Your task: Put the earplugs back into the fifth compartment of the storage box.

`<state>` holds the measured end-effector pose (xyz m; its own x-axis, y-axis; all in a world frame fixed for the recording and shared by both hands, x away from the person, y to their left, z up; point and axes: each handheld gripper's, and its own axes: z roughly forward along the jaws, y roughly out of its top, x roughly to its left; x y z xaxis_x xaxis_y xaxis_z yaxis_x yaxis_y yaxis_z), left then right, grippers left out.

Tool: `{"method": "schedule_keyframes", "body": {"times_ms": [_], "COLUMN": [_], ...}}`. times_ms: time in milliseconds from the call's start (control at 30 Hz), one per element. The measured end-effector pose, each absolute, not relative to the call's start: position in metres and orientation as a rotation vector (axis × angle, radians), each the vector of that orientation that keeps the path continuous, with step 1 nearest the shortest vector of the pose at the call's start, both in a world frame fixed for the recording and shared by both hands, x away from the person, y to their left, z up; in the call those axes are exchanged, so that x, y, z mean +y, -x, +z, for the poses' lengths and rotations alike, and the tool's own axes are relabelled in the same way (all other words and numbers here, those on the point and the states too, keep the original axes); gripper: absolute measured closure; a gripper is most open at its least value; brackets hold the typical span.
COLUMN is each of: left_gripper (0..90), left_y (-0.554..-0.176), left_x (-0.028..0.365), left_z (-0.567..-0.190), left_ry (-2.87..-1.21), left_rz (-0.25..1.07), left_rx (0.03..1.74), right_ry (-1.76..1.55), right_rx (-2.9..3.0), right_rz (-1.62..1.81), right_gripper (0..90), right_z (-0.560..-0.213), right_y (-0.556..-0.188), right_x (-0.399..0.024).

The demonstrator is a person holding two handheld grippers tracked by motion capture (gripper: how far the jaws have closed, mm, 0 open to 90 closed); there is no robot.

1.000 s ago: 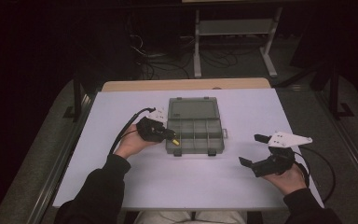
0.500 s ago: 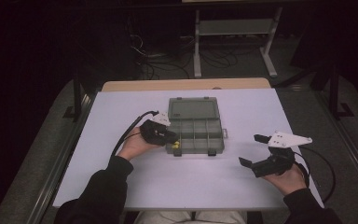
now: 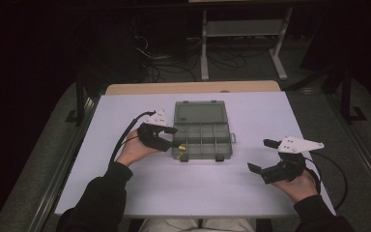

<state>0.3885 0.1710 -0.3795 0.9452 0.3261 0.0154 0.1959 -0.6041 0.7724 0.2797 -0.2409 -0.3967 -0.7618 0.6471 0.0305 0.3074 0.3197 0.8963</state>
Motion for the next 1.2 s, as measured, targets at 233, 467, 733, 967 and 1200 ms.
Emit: {"method": "schedule_keyframes", "body": {"times_ms": [233,467,733,967,1200], "left_gripper": [30.1,17.9,0.5,0.0,0.0], "left_y": [-0.382,-0.377,-0.366,-0.356,-0.347], "left_x": [0.183,0.195,0.209,0.227,0.242], "left_z": [-0.373,-0.363,-0.364,-0.37,-0.368], "left_ry": [-2.169,-2.085,-2.061,-2.04,-2.0], "left_rz": [0.201,0.226,0.238,0.255,0.294], "left_rx": [0.371,0.376,0.434,0.47,0.473], "right_ry": [-0.854,-0.858,-0.858,-0.862,-0.867], "right_rx": [2.259,2.257,2.257,2.256,2.254], "right_rz": [1.42,1.422,1.422,1.424,1.423], "right_gripper": [0.0,0.0,0.0,0.0,0.0], "right_z": [-0.397,-0.397,-0.397,-0.397,-0.397], "right_y": [-0.279,-0.279,-0.279,-0.279,-0.279], "right_x": [-0.241,-0.241,-0.241,-0.241,-0.242]}}
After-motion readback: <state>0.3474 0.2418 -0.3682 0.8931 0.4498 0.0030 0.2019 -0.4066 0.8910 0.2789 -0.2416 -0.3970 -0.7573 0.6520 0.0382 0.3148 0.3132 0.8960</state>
